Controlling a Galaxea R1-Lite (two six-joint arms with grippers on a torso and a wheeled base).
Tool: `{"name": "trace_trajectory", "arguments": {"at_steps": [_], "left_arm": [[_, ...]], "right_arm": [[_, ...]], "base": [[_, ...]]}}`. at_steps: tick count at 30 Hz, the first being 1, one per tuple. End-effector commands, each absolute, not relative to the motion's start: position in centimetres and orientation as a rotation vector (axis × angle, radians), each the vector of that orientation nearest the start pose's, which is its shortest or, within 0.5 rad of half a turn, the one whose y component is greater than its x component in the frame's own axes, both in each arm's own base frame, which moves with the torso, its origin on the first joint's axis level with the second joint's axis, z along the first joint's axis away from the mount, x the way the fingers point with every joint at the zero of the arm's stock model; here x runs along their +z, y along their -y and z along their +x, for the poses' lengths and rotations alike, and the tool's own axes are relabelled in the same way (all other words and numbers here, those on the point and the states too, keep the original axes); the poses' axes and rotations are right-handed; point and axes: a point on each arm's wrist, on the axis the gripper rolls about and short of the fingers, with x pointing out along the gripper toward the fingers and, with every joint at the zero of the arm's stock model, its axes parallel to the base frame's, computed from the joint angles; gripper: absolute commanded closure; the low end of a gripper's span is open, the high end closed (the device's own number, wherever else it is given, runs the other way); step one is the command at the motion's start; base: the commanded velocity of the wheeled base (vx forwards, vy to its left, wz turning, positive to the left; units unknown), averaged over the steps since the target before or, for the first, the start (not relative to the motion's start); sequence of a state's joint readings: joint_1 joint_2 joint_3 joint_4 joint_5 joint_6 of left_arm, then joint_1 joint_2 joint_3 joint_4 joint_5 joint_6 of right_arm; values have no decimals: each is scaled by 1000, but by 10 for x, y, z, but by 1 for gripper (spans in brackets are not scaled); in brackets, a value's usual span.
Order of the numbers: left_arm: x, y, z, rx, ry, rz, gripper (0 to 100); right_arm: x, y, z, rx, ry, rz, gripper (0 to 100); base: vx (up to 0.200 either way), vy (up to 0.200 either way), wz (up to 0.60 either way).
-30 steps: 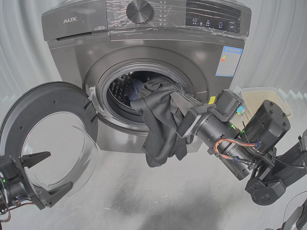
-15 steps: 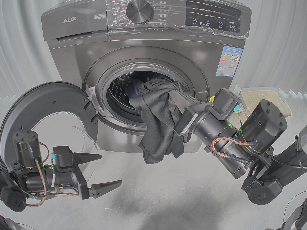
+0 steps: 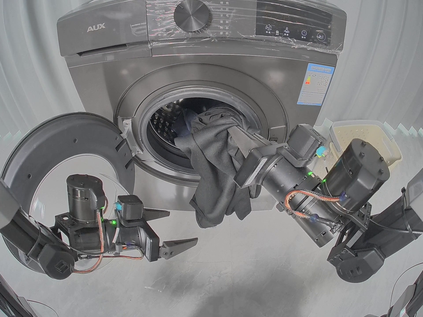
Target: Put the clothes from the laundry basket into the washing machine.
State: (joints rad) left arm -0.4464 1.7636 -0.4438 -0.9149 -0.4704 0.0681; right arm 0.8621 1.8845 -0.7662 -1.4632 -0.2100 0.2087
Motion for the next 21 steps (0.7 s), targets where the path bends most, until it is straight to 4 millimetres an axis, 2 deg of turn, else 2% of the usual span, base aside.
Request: {"name": "trace_trajectory", "arguments": {"at_steps": [1, 14, 21], "left_arm": [[88, 136, 250, -925, -431, 57, 0], [59, 154, 281, -882, -388, 41, 0], [54, 165, 291, -891, -373, 37, 0]], "right_arm": [[195, -251, 220, 680, 234, 380, 100], [195, -252, 220, 675, 233, 381, 100], [194, -252, 220, 676, 228, 386, 100]], "base": [[0, 0, 0], [0, 0, 0], [0, 0, 0]]}}
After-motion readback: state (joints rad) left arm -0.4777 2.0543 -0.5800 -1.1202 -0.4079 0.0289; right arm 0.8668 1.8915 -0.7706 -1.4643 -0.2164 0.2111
